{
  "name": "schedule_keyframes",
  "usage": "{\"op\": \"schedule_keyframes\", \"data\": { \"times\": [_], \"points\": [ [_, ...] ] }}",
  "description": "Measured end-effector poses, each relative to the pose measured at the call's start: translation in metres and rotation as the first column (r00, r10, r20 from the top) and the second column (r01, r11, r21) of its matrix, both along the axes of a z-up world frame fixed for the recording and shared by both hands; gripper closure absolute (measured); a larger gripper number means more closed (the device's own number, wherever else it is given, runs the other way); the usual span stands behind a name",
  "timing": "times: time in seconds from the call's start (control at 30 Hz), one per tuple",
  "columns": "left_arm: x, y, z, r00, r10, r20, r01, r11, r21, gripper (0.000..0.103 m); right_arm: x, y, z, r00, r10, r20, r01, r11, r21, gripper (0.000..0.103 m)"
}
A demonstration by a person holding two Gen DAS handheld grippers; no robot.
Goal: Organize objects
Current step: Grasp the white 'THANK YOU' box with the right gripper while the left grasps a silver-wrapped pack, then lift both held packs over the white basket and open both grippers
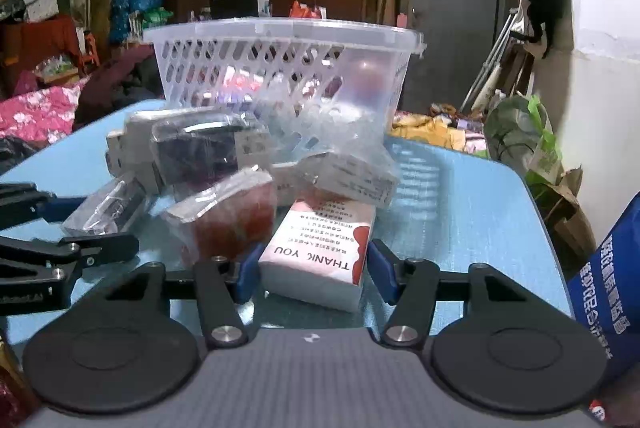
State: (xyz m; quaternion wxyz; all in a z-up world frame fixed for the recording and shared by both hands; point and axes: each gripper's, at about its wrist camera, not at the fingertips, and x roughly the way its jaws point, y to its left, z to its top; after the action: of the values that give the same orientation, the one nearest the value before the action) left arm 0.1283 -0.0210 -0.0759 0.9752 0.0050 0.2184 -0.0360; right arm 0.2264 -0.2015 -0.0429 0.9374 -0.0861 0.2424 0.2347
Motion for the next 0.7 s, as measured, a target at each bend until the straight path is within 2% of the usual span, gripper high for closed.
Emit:
{"op": "schedule_keyframes", "data": {
  "times": [0.1, 0.2, 0.4, 0.6, 0.7],
  "points": [
    [-0.011, 0.004, 0.002, 0.998, 0.01, 0.061, -0.009, 1.0, -0.006, 0.05, -0.007, -0.008, 0.002, 0.999, 0.011, 0.041, -0.013, 0.999, 0.052, 0.043],
    [-0.022, 0.014, 0.007, 0.994, -0.014, 0.108, 0.021, 0.997, -0.07, 0.05, -0.019, -0.015, 0.004, 0.993, 0.031, 0.112, -0.043, 0.993, 0.109, 0.044],
    [-0.034, 0.019, 0.011, 0.981, -0.019, 0.191, 0.036, 0.996, -0.082, 0.05, -0.031, -0.022, 0.006, 0.974, 0.048, 0.22, -0.085, 0.983, 0.165, 0.044],
    [-0.039, 0.027, 0.013, 0.97, -0.011, 0.242, 0.036, 0.994, -0.101, 0.051, -0.034, -0.034, 0.007, 0.962, 0.026, 0.273, -0.1, 0.961, 0.259, 0.044],
    [-0.043, 0.031, 0.014, 0.966, -0.014, 0.259, 0.045, 0.992, -0.115, 0.051, -0.034, -0.032, 0.009, 0.958, 0.008, 0.287, -0.084, 0.964, 0.254, 0.044]
  ]
}}
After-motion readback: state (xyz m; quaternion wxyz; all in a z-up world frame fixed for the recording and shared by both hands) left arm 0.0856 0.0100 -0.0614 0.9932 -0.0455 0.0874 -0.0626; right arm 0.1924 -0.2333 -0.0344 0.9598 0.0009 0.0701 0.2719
